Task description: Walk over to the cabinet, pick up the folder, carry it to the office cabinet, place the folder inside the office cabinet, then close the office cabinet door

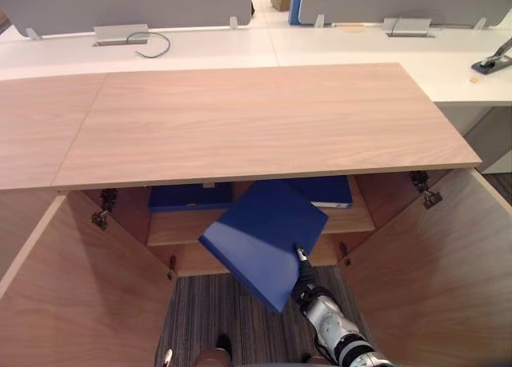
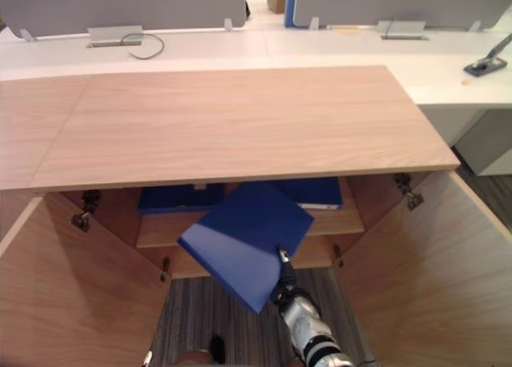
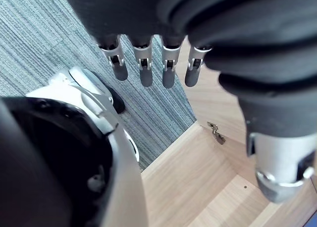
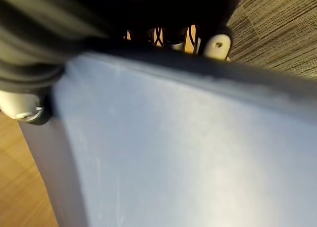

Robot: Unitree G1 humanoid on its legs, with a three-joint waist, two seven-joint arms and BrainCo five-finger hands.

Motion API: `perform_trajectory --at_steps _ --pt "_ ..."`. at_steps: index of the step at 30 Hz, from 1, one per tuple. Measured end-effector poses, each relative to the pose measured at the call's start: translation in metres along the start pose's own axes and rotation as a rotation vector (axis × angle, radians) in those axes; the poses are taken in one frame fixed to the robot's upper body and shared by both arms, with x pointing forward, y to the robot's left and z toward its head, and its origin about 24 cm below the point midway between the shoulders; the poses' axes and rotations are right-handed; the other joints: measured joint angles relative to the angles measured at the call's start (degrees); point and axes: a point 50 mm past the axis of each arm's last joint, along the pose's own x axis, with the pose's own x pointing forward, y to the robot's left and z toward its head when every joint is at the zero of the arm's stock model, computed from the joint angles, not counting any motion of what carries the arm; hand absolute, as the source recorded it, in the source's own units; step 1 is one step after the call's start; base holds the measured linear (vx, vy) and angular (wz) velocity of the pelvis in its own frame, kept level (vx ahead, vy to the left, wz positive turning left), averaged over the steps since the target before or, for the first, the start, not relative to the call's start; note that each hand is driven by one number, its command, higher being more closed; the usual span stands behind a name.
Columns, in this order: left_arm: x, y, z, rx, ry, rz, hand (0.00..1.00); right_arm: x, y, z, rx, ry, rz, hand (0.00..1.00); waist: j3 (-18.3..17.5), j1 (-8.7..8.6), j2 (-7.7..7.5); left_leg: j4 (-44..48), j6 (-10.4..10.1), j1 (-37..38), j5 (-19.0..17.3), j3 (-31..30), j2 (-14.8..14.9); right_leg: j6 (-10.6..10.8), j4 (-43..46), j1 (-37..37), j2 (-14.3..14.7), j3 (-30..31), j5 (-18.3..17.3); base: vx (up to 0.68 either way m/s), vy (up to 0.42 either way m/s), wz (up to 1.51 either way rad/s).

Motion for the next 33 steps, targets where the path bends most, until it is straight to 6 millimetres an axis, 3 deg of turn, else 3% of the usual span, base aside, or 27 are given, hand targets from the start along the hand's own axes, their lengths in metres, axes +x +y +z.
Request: perform_trajectory --at_steps 4,7,10,14,16,19,20,21,22,23,25,29,33 --pt "0.005 -0.013 0.005 -0.033 -0.026 -0.014 0.0 -0.008 -0.013 -0.012 -0.019 0.041 -0.035 1.0 -0.06 -0.8 0.06 -2.18 -0.72 0.94 1.46 -0.92 0.34 2.14 -3.39 2.8 1.06 -2.75 -1.56 0.06 -0.122 0.09" --pt "0.005 -0.013 0.006 -0.019 -0.025 -0.018 0.0 -0.016 -0.027 -0.019 -0.013 0.057 -0.074 1.0 -1.21 -1.78 0.14 -4.34 -1.99 1.31 2.96 -2.15 1.42 2.17 -3.68 3.02 2.31 -4.1 -1.58 0.01 -0.076 0.16" --pt "0.005 -0.012 0.008 0.001 -0.024 -0.026 0.0 -0.019 -0.037 -0.017 -0.015 0.052 -0.102 1.0 -1.22 -2.43 -0.09 -6.1 -2.24 1.7 4.5 -2.62 1.85 1.93 -3.89 2.98 2.82 -4.69 -1.75 -0.05 -0.04 0.08" --pt "0.005 -0.01 0.008 0.011 -0.02 -0.019 0.0 -0.02 -0.034 -0.003 0.006 -0.016 -0.082 1.0 -1.36 -2.62 -0.24 -6.4 -1.89 1.75 5.23 -2.68 0.78 1.11 -3.83 2.65 1.78 -4.77 -3.57 -0.1 -0.013 0.01" --pt "0.004 -0.007 0.007 0.011 -0.017 -0.011 0.0 -0.018 -0.027 0.016 0.047 -0.103 -0.059 1.0 -1.35 -2.59 -0.17 -6.4 -2.01 1.15 5.41 -3.26 0.74 1.41 -3.93 2.42 1.67 -5.48 -4.1 -0.12 0.017 0.16" --pt "0.004 -0.005 0.009 0.007 -0.024 -0.006 0.0 -0.007 -0.011 0.07 0.146 -0.317 -0.028 1.0 -0.31 -2.23 0.1 -6.31 -1.84 -2.31 6.19 -4.12 0.6 1.19 -4.18 -0.41 1.58 -5.96 -3.54 -0.09 0.022 0.15" --pt "0.004 -0.006 0.01 0.004 -0.028 -0.008 0.0 -0.002 0.0 0.096 0.205 -0.407 -0.013 1.0 1.21 -1.91 0.32 -6.09 -2.07 -3.13 6.96 -4.11 0.77 0.87 -3.98 -1.38 1.47 -5.97 -2.52 -0.05 0.023 0.0" --pt "0.004 -0.006 0.01 0.004 -0.031 -0.01 0.0 0.0 0.005 0.108 0.235 -0.447 -0.003 1.0 1.84 -1.7 0.43 -6.08 -2.05 -3.63 7.2 -4.11 0.71 0.73 -3.76 -1.75 1.36 -5.97 -1.91 -0.05 0.029 0.01" --pt "0.005 -0.011 0.014 -0.002 -0.047 -0.026 0.0 0.002 0.019 0.137 0.293 -0.541 0.02 1.0 3.7 -1.14 0.89 -5.53 -1.67 -5.29 8.06 -4.13 0.49 0.67 -1.97 -3.64 0.87 -6.02 -1.75 -0.04 0.022 0.05" --pt "0.006 -0.014 0.016 -0.005 -0.058 -0.039 0.0 0.002 0.024 0.15 0.292 -0.574 0.031 1.0 4.55 -1.06 1.14 -4.83 -1.66 -6.36 8.09 -4.17 0.4 0.65 -1.08 -4.75 0.61 -6.02 -1.77 -0.07 0.026 0.09" --pt "0.008 -0.033 0.026 -0.018 -0.106 -0.098 0.0 -0.002 0.047 0.198 0.335 -0.696 0.087 1.0 7.87 -0.15 2.58 -2.25 -1.67 -10.83 8.07 -4.33 -0.08 0.63 2.79 -9.55 -0.76 -6.04 -2.54 -0.1 0.012 0.12" --pt "0.008 -0.053 0.034 -0.035 -0.156 -0.16 0.0 -0.017 0.089 0.26 0.362 -0.829 0.2 1.0 13.72 0.37 4.77 1.64 -1.81 -17.14 7.77 -5.56 -1.15 0.42 11.46 -17.14 -3.57 -6.37 -5.71 -0.13 -0.036 0.22" --pt "0.008 -0.056 0.034 -0.037 -0.161 -0.159 0.0 -0.032 0.117 0.294 0.399 -0.908 0.294 1.0 16.36 0.8 5.67 4.73 -1.81 -22.68 7.78 -6.56 -1.12 -0.32 15.57 -22.37 -4.58 -7.4 -7.14 -0.09 -0.075 0.23"
